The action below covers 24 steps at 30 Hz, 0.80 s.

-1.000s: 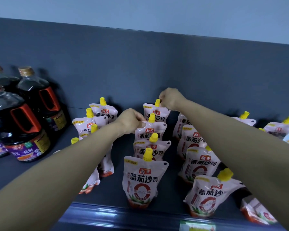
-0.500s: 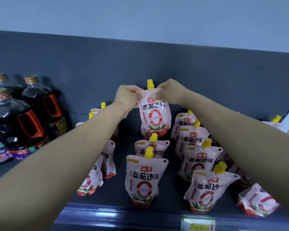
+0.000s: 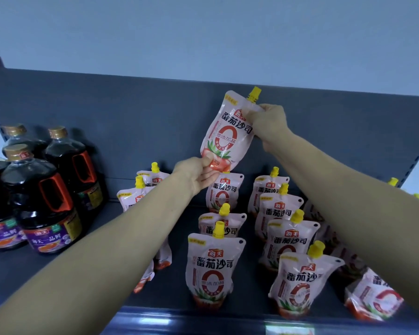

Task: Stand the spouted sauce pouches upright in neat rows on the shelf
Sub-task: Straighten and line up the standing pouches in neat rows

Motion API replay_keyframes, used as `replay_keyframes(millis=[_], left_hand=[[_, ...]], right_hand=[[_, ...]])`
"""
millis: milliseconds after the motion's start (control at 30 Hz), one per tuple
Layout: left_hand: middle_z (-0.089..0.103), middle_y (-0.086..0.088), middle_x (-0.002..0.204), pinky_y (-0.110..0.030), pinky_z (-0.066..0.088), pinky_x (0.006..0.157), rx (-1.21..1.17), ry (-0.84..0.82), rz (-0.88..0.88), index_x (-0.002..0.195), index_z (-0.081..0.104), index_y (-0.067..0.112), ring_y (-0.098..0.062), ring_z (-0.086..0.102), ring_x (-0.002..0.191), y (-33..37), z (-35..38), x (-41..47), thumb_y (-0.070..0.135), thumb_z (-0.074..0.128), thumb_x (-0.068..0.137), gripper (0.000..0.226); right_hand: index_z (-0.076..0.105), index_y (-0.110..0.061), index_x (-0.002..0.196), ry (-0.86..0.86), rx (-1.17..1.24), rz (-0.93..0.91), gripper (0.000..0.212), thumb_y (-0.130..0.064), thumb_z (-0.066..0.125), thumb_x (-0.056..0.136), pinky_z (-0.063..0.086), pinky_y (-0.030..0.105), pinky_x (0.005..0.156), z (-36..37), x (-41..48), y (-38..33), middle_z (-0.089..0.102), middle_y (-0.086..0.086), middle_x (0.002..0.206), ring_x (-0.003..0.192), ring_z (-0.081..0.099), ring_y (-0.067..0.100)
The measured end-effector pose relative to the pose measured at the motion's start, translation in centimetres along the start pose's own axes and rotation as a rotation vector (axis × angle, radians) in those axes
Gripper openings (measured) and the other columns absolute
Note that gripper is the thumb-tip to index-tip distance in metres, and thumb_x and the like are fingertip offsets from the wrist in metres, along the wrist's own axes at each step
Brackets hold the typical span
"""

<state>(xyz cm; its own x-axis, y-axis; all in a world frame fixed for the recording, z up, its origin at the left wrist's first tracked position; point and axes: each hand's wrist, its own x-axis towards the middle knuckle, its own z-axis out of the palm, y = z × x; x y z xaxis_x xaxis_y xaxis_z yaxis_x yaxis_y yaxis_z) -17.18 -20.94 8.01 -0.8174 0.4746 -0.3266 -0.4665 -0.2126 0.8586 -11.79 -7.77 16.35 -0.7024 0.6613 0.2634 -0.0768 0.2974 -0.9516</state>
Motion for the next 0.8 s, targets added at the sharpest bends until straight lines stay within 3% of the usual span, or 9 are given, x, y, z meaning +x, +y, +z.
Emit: replay_keyframes(millis=[67, 167, 233, 333, 433, 533, 700, 800], left_hand=[[0.061, -0.007, 0.075, -0.027, 0.054, 0.057, 0.014, 0.051, 0.015, 0.089, 0.058, 0.005, -0.014, 0.06, 0.069, -0.1, -0.1, -0.1, 0.013, 0.065, 0.086, 0.011], [0.058, -0.005, 0.07, -0.023, 0.053, 0.053, 0.031, 0.105, 0.06, 0.08, 0.057, 0.007, -0.011, 0.055, 0.063, 0.0, -0.1, -0.5, 0.01, 0.064, 0.086, 0.01], [0.062, -0.006, 0.076, -0.025, 0.052, 0.058, -0.009, 0.069, 0.065, 0.088, 0.059, 0.006, -0.012, 0.059, 0.069, 0.0, -0.2, -0.7, 0.011, 0.064, 0.086, 0.008], [0.064, -0.01, 0.085, -0.029, 0.053, 0.066, -0.218, -0.047, 0.071, 0.102, 0.057, 0.004, -0.018, 0.063, 0.079, -0.2, -0.6, -1.0, 0.018, 0.053, 0.094, 0.017], [0.058, -0.013, 0.085, -0.031, 0.052, 0.065, -0.182, -0.033, 0.073, 0.1, 0.055, 0.001, -0.019, 0.061, 0.073, -0.3, -0.7, -1.0, 0.008, 0.044, 0.097, 0.013], [0.057, -0.011, 0.089, -0.03, 0.049, 0.081, -0.03, -0.114, 0.046, 0.089, 0.057, 0.007, -0.021, 0.061, 0.078, -0.3, -0.7, -1.5, 0.008, 0.05, 0.094, 0.008], [0.069, -0.011, 0.088, -0.034, 0.052, 0.087, -0.169, -0.309, 0.113, 0.092, 0.059, 0.004, -0.02, 0.065, 0.085, -0.3, -0.9, -1.7, 0.003, 0.044, 0.095, 0.016], [0.073, -0.008, 0.073, -0.032, 0.053, 0.085, -0.169, -0.308, 0.143, 0.084, 0.059, 0.003, -0.019, 0.066, 0.083, -0.2, -1.0, -1.6, -0.002, 0.048, 0.092, 0.014]], right_hand=[[0.055, -0.021, 0.075, -0.016, 0.03, 0.006, 0.018, -0.015, 0.061, 0.091, 0.056, 0.026, 0.064, 0.1, -0.3, 0.2, 0.068, 0.002, 0.086, 0.073, 0.067, 0.013], [0.056, -0.018, 0.08, 0.0, 0.052, 0.043, 0.013, -0.015, 0.061, 0.091, 0.056, 0.025, 0.064, 0.2, -0.5, 0.5, 0.067, 0.0, 0.083, 0.071, 0.067, 0.012], [0.054, -0.019, 0.076, 0.033, 0.086, 0.072, 0.017, -0.014, 0.061, 0.091, 0.057, 0.028, 0.067, 0.0, -0.5, 0.6, 0.066, 0.001, 0.084, 0.073, 0.067, 0.014], [0.052, -0.019, 0.076, 0.077, 0.133, 0.109, 0.018, -0.014, 0.06, 0.091, 0.051, 0.024, 0.054, -0.5, -0.2, 0.1, 0.065, 0.001, 0.082, 0.068, 0.064, 0.013], [0.058, -0.014, 0.085, 0.092, 0.188, 0.203, 0.007, -0.017, 0.063, 0.089, 0.058, 0.031, 0.065, -0.8, 0.5, -0.9, 0.068, 0.005, 0.085, 0.072, 0.066, 0.017], [0.06, -0.009, 0.099, 0.051, 0.216, 0.302, 0.016, -0.021, 0.064, 0.089, 0.059, 0.033, 0.069, -0.6, 0.6, -1.4, 0.07, 0.005, 0.083, 0.072, 0.068, 0.018], [0.053, -0.013, 0.09, 0.014, 0.2, 0.381, 0.01, -0.022, 0.058, 0.093, 0.055, 0.03, 0.06, -0.8, 0.7, -0.9, 0.068, 0.004, 0.078, 0.065, 0.065, 0.016], [0.051, -0.013, 0.083, 0.008, 0.239, 0.39, 0.013, -0.019, 0.056, 0.094, 0.058, 0.035, 0.072, -1.1, 1.0, -0.2, 0.067, 0.006, 0.08, 0.069, 0.065, 0.017]])
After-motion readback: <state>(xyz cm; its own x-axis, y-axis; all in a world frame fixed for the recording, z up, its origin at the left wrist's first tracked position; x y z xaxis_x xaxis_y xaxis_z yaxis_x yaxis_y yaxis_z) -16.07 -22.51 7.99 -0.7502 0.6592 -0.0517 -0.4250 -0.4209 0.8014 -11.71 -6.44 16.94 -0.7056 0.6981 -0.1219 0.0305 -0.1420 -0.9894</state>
